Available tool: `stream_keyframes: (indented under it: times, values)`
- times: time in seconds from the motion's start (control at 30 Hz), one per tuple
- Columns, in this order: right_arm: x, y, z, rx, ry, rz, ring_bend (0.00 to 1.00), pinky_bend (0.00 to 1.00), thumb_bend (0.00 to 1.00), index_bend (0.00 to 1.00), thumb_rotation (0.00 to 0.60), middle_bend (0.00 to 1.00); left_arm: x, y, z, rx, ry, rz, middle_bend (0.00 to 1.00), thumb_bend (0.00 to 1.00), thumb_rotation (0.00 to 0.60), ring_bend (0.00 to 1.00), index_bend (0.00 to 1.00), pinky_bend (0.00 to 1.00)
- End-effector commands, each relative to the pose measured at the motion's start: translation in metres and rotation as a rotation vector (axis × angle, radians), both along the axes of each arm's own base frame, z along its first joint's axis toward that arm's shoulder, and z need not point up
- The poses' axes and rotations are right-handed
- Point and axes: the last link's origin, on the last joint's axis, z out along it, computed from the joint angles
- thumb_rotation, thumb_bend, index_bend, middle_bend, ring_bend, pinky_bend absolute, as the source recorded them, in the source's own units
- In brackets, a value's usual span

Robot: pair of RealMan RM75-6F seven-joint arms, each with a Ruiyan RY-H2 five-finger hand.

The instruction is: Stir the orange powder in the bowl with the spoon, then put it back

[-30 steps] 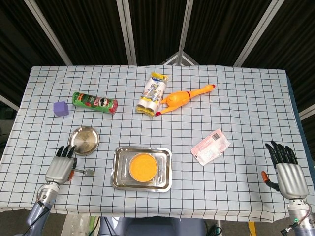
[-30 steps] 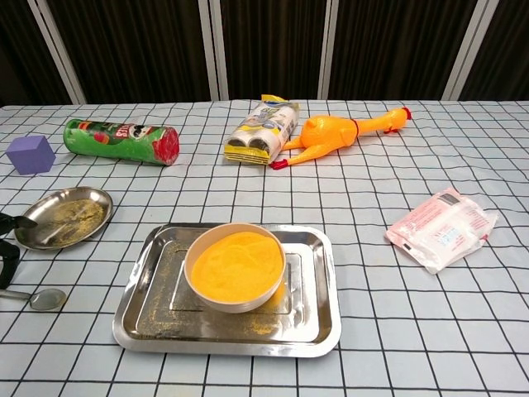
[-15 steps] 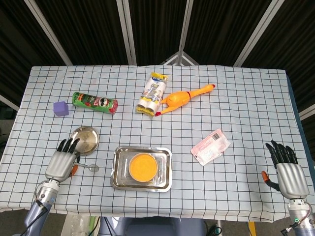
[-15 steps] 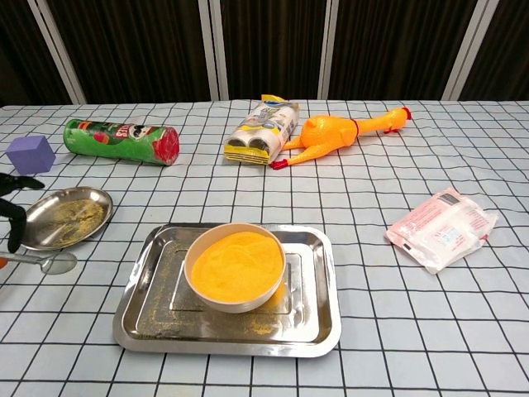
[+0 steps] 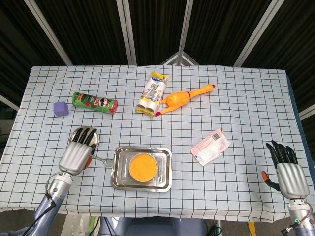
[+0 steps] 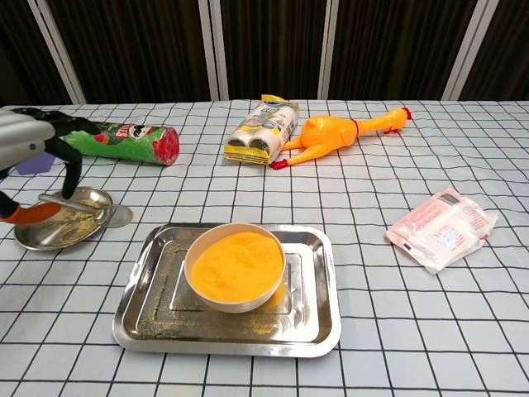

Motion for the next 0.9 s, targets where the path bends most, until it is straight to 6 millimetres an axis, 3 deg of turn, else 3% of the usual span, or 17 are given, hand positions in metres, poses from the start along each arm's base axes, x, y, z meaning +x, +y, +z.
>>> stream_keyframes:
  times: [0.03, 0.23, 0.4, 0.9]
  values:
    - [0.0, 0.0, 0.0, 0.0, -0.005, -0.003, 0.0, 0.0, 0.4, 0.0, 0.6, 0.0, 0.035, 0.009, -0.014, -0.027, 0.01, -0.032, 0.04, 0.53, 0.6, 0.0, 0.53, 0.0]
    - [0.0, -0.001, 0.0, 0.004, -0.017, -0.006, 0.0, 0.0, 0.4, 0.0, 0.6, 0.0, 0.064, 0.015, -0.033, -0.061, 0.048, -0.036, 0.04, 0.53, 0.6, 0.0, 0.52, 0.0]
    - [-0.001, -0.002, 0.0, 0.005, -0.026, -0.01, 0.0, 0.0, 0.4, 0.0, 0.6, 0.0, 0.076, 0.016, -0.047, -0.082, 0.083, -0.035, 0.04, 0.53, 0.6, 0.0, 0.52, 0.0]
    - [-0.001, -0.004, 0.0, 0.009, -0.041, -0.013, 0.0, 0.0, 0.4, 0.0, 0.6, 0.0, 0.084, 0.015, -0.076, -0.105, 0.163, -0.008, 0.04, 0.53, 0.6, 0.0, 0.51, 0.0]
